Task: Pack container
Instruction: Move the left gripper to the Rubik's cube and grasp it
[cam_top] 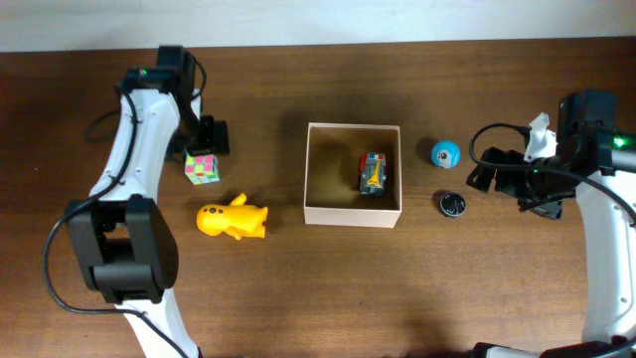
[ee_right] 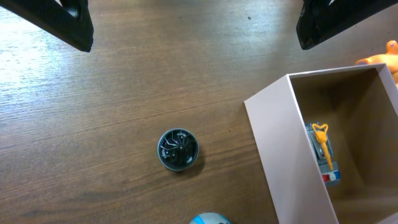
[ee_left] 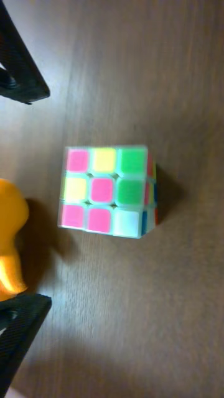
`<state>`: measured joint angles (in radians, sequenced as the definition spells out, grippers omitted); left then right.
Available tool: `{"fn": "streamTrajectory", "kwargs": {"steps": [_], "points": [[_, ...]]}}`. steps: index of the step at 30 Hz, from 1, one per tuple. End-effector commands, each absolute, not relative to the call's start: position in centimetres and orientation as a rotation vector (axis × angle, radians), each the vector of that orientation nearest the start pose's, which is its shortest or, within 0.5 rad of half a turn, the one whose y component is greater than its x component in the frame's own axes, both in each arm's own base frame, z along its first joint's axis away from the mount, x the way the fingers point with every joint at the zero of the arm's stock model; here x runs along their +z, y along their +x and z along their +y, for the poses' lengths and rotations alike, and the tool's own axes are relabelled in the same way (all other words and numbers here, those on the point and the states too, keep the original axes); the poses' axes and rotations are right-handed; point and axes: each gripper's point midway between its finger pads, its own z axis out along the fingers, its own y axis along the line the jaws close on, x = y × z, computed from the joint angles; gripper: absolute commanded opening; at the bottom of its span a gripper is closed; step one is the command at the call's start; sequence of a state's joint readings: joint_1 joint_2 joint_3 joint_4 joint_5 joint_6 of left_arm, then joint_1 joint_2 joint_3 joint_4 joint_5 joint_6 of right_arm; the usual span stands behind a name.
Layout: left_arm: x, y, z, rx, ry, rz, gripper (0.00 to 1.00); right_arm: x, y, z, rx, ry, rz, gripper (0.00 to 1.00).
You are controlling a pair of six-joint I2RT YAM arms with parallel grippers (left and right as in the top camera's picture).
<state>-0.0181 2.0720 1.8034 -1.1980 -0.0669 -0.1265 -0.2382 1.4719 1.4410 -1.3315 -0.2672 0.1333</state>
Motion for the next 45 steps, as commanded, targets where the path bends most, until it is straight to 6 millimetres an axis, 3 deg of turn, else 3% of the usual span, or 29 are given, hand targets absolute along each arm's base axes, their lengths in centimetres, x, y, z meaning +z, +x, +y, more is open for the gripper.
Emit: {"fn": "streamTrajectory", "kwargs": {"steps": [1, 9, 10, 11, 16, 20, 28, 32, 37, 41, 45], "points": [[6.3, 41.5, 0.6, 0.07, -0.102, 3.069, 0.99, 19.9, 29.6, -2.5, 0.384, 0.501, 2.836, 0.99], [3.4, 42.1, 1.6, 0.061, -0.061, 3.022, 0.99, 19.9, 29.6, -2.5, 0.384, 0.501, 2.836, 0.99], [3.4, 42.3, 1.6, 0.061, -0.048, 3.013, 0.94, 19.9, 29.6, -2.5, 0.384, 0.501, 2.835, 0.99], [3.4, 42.8, 1.6, 0.061, -0.044, 2.992, 0.8, 19.9, 29.7, -2.5, 0.383, 0.501, 2.834, 0.99], [3.4, 43.0, 1.6, 0.061, -0.045, 2.984, 0.72, 19.9, 29.7, -2.5, 0.383, 0.5, 2.834, 0.99], [3.4, 43.0, 1.3, 0.036, -0.043, 2.985, 0.49, 19.9, 29.7, -2.5, 0.383, 0.5, 2.834, 0.99], [4.1, 42.2, 0.0, -0.073, -0.036, 3.009, 0.41, 19.9, 29.7, -2.5, 0.383, 0.501, 2.833, 0.99], [7.2, 41.9, -0.2, -0.073, -0.025, 2.978, 0.29, 19.9, 29.7, -2.5, 0.383, 0.501, 2.833, 1.0], [14.5, 41.7, -2.5, -0.082, 0.056, 2.835, 0.28, 19.9, 29.7, -2.5, 0.384, 0.5, 2.833, 0.99], [20.9, 40.0, -7.1, -0.169, 0.16, 2.684, 0.29, 19.9, 29.6, -2.5, 0.384, 0.501, 2.834, 0.99], [24.6, 37.6, -12.1, -0.263, 0.191, 2.596, 0.29, 19.9, 29.6, -2.5, 0.383, 0.501, 2.835, 0.99]]}}
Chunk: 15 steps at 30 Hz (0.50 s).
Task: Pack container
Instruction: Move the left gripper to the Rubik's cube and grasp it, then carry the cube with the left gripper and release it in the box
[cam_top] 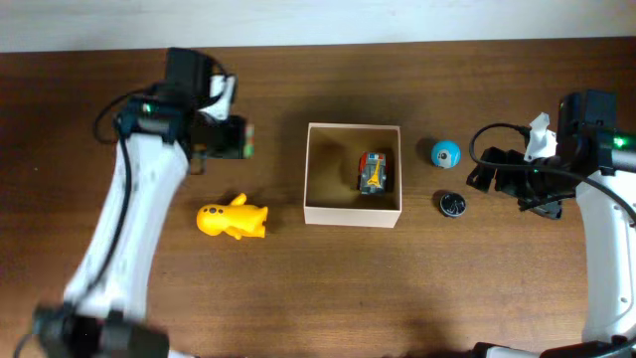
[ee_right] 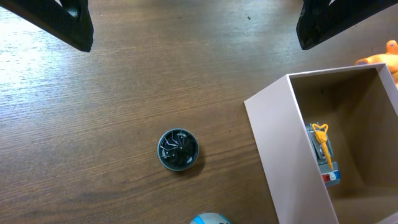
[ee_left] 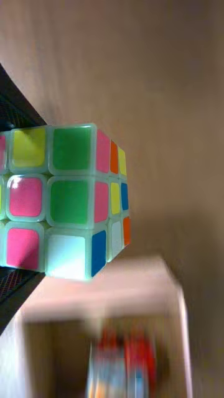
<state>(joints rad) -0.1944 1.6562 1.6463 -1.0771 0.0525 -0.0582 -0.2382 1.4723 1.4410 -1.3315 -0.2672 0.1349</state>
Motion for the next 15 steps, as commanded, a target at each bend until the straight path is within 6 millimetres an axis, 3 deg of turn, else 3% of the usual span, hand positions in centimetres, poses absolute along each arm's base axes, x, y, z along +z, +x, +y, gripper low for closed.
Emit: {"fn": "streamTrajectory", "kwargs": {"steps": [1, 4, 9, 11, 14, 15], "points": [[25.3, 36.8, -14.3, -0.305, 0.213, 2.576, 0.29, 19.9, 29.7, -2.5, 0.384, 0.501, 2.834, 0.99], [25.3, 36.1, -18.1, -0.355, 0.266, 2.557, 0.29, 19.9, 29.6, -2.5, 0.384, 0.501, 2.834, 0.99], [22.7, 36.5, -21.8, -0.314, 0.215, 2.586, 0.3, 19.9, 29.6, -2.5, 0.384, 0.501, 2.834, 0.99], [20.9, 37.1, -24.2, -0.333, 0.262, 2.592, 0.3, 19.9, 29.6, -2.5, 0.384, 0.501, 2.834, 0.99], [17.9, 38.0, -26.1, -0.292, 0.271, 2.615, 0.3, 19.9, 29.6, -2.5, 0.384, 0.501, 2.834, 0.99], [15.8, 38.7, -26.3, -0.247, 0.219, 2.642, 0.3, 19.9, 29.6, -2.5, 0.384, 0.501, 2.835, 0.99]]}}
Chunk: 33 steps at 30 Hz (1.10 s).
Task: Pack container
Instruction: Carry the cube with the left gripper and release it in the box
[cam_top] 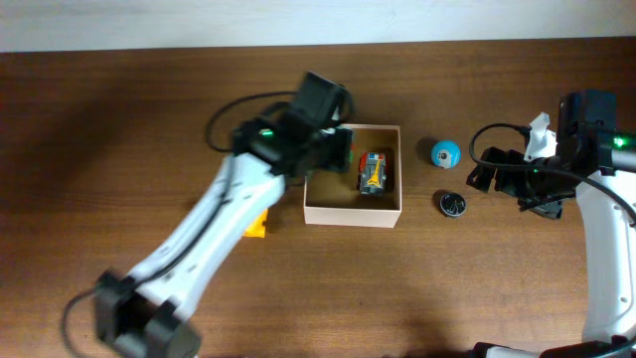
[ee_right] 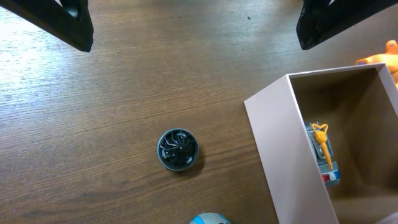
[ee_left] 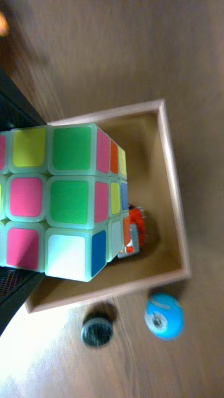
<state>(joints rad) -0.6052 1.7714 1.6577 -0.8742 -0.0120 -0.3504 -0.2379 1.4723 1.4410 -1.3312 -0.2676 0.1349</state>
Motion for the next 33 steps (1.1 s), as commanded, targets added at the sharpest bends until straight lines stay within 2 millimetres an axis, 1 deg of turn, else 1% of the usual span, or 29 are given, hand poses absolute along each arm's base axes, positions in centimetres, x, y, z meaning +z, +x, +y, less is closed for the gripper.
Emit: {"fn": "streamTrajectory", "kwargs": {"steps": [1, 4, 5, 8, 11, 13, 14, 16, 17, 18, 21, 24, 27, 28, 29, 32, 33], "points": [[14.7, 39.0, -26.5, -0.235, 0.202, 2.656, 0.3, 19.9, 29.6, -2.5, 0.384, 0.501, 2.836, 0.99], [11.7, 39.7, -26.7, -0.199, 0.196, 2.696, 0.3, 19.9, 29.6, -2.5, 0.385, 0.502, 2.837, 0.99], [10.3, 40.2, -26.5, -0.158, 0.192, 2.707, 0.3, 19.9, 29.6, -2.5, 0.385, 0.502, 2.837, 0.99], [8.4, 40.9, -25.8, -0.061, 0.179, 2.708, 0.3, 19.9, 29.6, -2.5, 0.385, 0.502, 2.837, 0.99], [7.9, 41.4, -25.2, -0.028, 0.164, 2.703, 0.3, 19.9, 29.6, -2.5, 0.385, 0.502, 2.837, 0.99], [8.0, 41.8, -24.7, 0.007, 0.152, 2.687, 0.37, 19.9, 29.6, -2.5, 0.385, 0.502, 2.837, 0.99], [8.1, 41.9, -24.7, 0.012, 0.149, 2.681, 0.42, 19.9, 29.6, -2.5, 0.385, 0.502, 2.837, 0.99], [8.1, 41.9, -24.7, 0.012, 0.149, 2.68, 0.58, 19.9, 29.6, -2.5, 0.385, 0.502, 2.837, 0.99], [8.2, 41.9, -24.7, 0.008, 0.148, 2.678, 0.73, 19.9, 29.6, -2.5, 0.385, 0.502, 2.837, 0.99], [8.2, 42.0, -24.8, 0.006, 0.148, 2.676, 0.99, 19.9, 29.6, -2.5, 0.385, 0.502, 2.837, 0.99], [8.7, 41.9, -25.0, -0.008, 0.153, 2.681, 0.99, 19.9, 29.6, -2.5, 0.385, 0.502, 2.837, 0.99], [9.8, 41.9, -25.0, -0.01, 0.152, 2.679, 0.99, 19.9, 29.5, -2.5, 0.385, 0.503, 2.84, 0.99], [12.0, 42.0, -25.0, -0.024, 0.148, 2.662, 0.99, 19.9, 29.5, -2.4, 0.385, 0.503, 2.841, 0.99], [13.9, 41.9, -25.0, -0.038, 0.144, 2.647, 0.99, 19.9, 29.5, -2.4, 0.385, 0.503, 2.841, 0.99], [15.1, 41.7, -24.9, -0.05, 0.141, 2.635, 0.99, 19.9, 29.5, -2.4, 0.385, 0.503, 2.841, 0.98], [17.7, 41.0, -25.2, -0.12, 0.152, 2.616, 0.99, 19.9, 29.5, -2.4, 0.385, 0.503, 2.84, 0.99], [18.2, 40.6, -25.5, -0.156, 0.16, 2.619, 1.0, 19.9, 29.5, -2.4, 0.385, 0.503, 2.84, 0.99]]}}
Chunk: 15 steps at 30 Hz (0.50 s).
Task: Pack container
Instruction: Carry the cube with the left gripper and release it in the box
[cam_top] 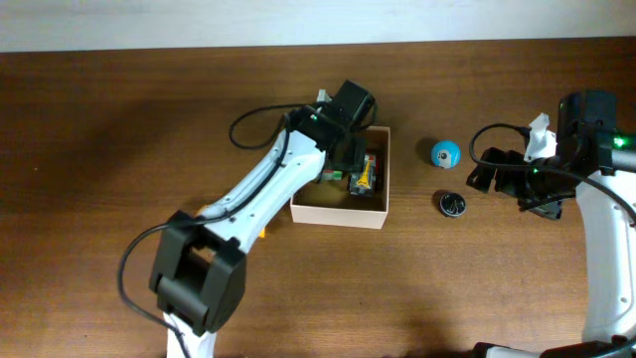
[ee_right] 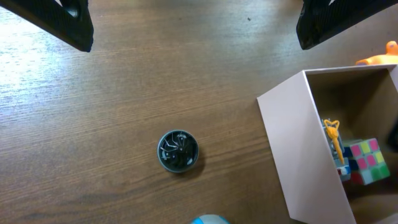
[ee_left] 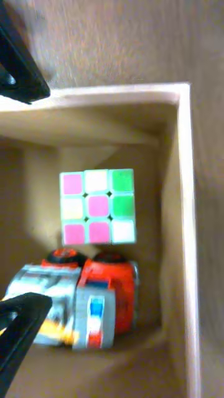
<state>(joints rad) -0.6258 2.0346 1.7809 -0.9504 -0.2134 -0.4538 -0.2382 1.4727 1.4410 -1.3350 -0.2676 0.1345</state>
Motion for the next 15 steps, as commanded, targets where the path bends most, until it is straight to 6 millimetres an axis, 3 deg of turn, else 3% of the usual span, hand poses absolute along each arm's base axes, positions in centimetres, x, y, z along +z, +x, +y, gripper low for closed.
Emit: {"fn": "streamTrajectory", "kwargs": {"steps": [1, 4, 7, 10, 15], "points": [[18.5, 40.3, -25.9, -0.193, 0.17, 2.627, 0.89, 19.9, 29.5, -2.4, 0.385, 0.503, 2.84, 0.99], [17.9, 40.0, -26.0, -0.188, 0.181, 2.642, 0.42, 19.9, 29.5, -2.5, 0.385, 0.503, 2.84, 0.99], [16.1, 40.2, -26.0, -0.16, 0.183, 2.664, 0.12, 19.9, 29.5, -2.5, 0.385, 0.503, 2.84, 0.99], [13.6, 40.7, -26.5, -0.146, 0.189, 2.692, 0.02, 19.9, 29.5, -2.5, 0.385, 0.503, 2.84, 0.99], [10.0, 41.3, -28.1, -0.192, 0.227, 2.735, 0.02, 19.9, 29.5, -2.4, 0.385, 0.503, 2.84, 0.99]]}}
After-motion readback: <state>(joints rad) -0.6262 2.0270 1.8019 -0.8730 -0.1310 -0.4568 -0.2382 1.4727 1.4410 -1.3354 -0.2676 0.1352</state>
